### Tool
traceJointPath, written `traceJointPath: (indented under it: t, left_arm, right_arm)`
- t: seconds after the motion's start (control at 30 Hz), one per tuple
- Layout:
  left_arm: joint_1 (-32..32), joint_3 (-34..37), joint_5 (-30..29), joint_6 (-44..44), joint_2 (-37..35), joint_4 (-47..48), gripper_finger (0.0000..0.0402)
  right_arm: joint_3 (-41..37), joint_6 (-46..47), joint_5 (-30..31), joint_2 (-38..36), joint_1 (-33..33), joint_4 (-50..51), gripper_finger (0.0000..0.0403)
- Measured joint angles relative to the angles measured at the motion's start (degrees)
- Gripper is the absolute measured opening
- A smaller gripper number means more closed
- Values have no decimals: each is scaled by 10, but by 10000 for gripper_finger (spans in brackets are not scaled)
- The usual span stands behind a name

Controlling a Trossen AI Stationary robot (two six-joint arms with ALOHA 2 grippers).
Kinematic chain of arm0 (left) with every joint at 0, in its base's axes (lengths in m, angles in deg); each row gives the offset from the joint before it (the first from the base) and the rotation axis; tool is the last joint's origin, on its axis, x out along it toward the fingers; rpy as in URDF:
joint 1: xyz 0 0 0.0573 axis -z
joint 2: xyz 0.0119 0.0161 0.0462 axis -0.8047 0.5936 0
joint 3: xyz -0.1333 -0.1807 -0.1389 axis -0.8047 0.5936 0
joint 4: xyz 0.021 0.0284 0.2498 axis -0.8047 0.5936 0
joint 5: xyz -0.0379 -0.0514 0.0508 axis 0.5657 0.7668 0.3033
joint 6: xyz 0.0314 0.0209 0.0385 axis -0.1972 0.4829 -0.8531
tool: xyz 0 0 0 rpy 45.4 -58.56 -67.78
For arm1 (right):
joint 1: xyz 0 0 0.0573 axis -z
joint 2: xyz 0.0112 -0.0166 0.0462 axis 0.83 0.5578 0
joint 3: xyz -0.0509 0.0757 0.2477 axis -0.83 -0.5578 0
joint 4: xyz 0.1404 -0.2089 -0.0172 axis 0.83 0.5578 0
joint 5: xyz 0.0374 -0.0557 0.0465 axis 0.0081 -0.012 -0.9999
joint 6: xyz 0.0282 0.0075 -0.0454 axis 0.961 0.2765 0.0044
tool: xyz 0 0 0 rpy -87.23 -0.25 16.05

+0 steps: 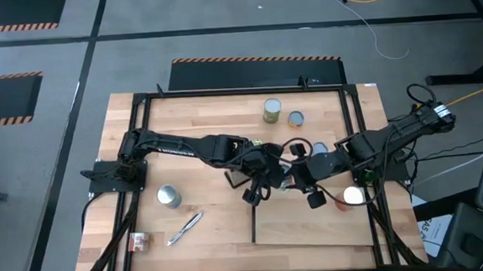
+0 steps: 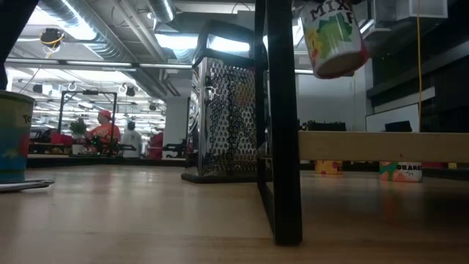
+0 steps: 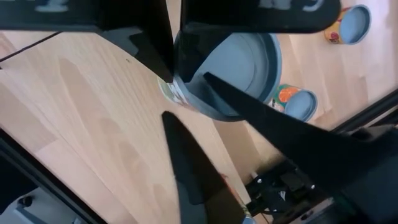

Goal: Pick and place cans onto a shelf
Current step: Put the canned mixed fruit on the shelf

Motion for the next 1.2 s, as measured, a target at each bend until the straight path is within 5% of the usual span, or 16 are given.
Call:
traceJointPath:
  t: [0.2,0.83,1.2]
  left_arm:
    - [0,0,1,-1,0,-3,4]
    - [0,0,-2,-3,0,-12,5]
    - [0,0,-3,-2,0,-13,14]
  right_arm:
    - [0,23,0,0,1,12,143]
    - [0,21,-7,0,0,14,25]
    - [-1,20,-6,0,0,15,19]
